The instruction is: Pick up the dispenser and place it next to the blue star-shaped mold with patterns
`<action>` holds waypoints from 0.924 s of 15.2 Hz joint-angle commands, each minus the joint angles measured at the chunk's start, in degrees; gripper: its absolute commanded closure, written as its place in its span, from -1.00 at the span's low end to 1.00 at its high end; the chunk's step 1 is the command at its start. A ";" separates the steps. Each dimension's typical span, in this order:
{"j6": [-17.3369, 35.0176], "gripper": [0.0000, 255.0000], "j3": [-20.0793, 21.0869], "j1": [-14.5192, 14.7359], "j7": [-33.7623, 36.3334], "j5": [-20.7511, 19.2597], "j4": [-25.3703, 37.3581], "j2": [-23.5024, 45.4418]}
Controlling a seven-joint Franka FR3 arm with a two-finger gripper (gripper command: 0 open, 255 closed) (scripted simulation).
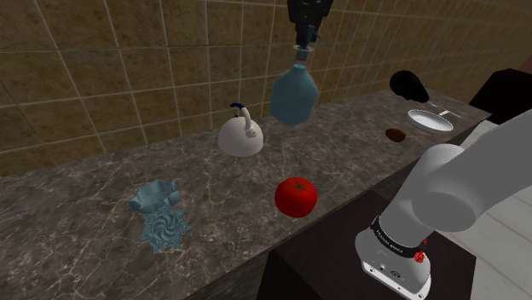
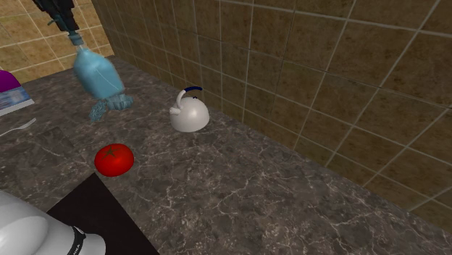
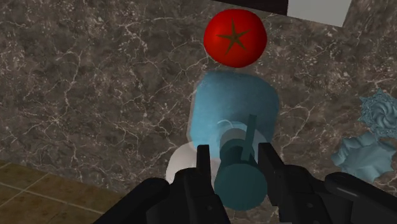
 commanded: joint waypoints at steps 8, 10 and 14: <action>-1.79 1.00 10.13 3.43 14.21 3.20 5.51 4.41; -2.16 1.00 12.58 4.18 17.59 3.47 7.57 6.27; -3.03 1.00 17.72 5.92 24.75 3.11 12.69 11.09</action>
